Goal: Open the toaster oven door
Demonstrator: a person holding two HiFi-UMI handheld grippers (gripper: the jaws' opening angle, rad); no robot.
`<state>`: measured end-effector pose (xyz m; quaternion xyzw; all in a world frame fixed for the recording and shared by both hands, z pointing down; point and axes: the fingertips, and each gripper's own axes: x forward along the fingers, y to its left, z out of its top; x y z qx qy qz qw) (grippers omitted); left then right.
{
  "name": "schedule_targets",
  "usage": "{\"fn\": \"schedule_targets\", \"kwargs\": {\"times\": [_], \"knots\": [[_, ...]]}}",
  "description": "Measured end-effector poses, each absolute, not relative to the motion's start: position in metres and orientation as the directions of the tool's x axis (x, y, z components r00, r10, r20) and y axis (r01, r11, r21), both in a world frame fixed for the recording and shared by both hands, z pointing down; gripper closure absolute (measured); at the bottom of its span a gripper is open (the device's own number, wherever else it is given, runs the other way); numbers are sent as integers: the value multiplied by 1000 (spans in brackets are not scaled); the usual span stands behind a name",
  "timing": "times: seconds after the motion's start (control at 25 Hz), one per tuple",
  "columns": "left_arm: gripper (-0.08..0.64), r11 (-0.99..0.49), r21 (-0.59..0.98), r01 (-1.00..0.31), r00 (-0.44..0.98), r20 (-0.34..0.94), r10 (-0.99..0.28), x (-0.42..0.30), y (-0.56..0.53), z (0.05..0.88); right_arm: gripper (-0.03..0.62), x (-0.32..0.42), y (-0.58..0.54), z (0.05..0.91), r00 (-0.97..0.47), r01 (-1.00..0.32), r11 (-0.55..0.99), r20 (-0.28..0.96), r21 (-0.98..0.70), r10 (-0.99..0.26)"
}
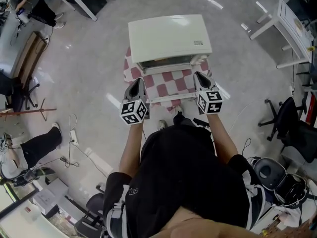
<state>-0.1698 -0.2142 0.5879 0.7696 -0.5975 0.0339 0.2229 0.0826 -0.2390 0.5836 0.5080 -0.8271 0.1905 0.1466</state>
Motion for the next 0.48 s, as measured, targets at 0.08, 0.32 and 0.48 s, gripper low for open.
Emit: {"fn": "schedule_targets", "kwargs": {"times": [0.08, 0.32, 0.48], "knots": [[545, -216, 272, -938, 290, 270, -918, -162, -210, 562, 554, 76, -233, 559, -456, -889, 428, 379, -160, -805], [545, -280, 191, -941, 313, 173, -934, -139, -185, 515, 565, 61, -204, 504, -481, -876, 469, 237, -110, -844], [545, -286, 191, -939, 318, 161, -934, -134, -181, 511, 565, 57, -193, 495, -482, -876, 471, 207, -103, -851]]}}
